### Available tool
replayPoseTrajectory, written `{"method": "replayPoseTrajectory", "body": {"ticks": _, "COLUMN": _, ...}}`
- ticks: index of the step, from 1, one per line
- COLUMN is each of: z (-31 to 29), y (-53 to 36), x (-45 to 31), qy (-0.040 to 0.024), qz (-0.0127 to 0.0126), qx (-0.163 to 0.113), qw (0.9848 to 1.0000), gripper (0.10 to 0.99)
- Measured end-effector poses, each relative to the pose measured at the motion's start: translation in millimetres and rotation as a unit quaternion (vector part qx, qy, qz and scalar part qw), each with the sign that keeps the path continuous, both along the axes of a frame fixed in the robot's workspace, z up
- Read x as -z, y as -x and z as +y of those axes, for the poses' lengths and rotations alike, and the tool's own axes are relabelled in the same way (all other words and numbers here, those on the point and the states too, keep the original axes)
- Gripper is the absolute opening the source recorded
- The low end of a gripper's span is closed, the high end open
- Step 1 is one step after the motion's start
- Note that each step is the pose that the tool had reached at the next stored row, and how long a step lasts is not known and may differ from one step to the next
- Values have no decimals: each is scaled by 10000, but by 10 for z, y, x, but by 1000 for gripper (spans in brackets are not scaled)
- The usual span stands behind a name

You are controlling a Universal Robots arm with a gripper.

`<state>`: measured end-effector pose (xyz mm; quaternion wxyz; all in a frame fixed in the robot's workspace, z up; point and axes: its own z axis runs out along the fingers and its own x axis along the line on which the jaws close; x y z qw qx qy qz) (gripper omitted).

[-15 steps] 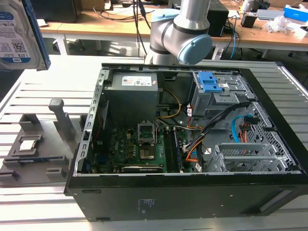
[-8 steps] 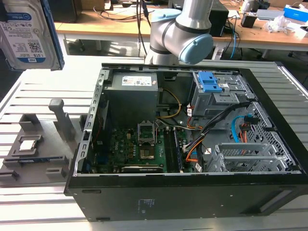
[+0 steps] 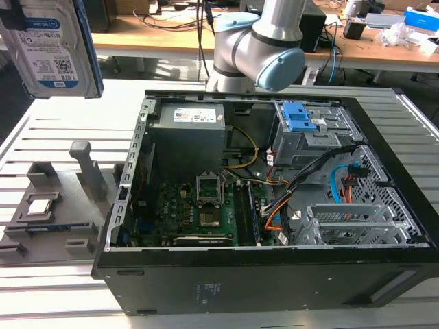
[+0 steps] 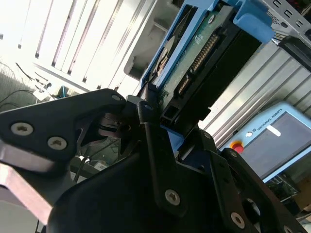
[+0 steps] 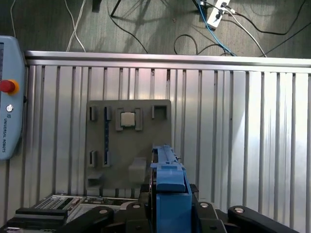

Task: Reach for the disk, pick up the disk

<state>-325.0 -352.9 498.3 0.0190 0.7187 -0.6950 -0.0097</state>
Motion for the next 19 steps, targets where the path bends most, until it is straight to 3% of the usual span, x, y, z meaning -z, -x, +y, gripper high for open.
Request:
{"method": "replayPoseTrajectory", "body": {"ticks": 2, "z": 0, "y": -48, "x": 0, "qy": -97, "qz": 2, "qx": 0, "qw": 10000, "gripper": 365}}
{"method": "replayPoseTrajectory", "body": {"ticks": 4, "z": 0, "y": -87, "x": -1, "qy": -154, "qz": 5, "qx": 0, "qw": 9999, "gripper": 365}}
{"method": "replayPoseTrajectory", "body": {"ticks": 7, "z": 4, "y": -273, "x": 0, "qy": -217, "qz": 8, "qx": 0, "qw": 9998, "gripper": 365}}
{"method": "replayPoseTrajectory", "body": {"ticks": 19, "z": 11, "y": -774, "x": 0, "qy": -236, "qz": 21, "qx": 0, "qw": 9997, "gripper": 365}}
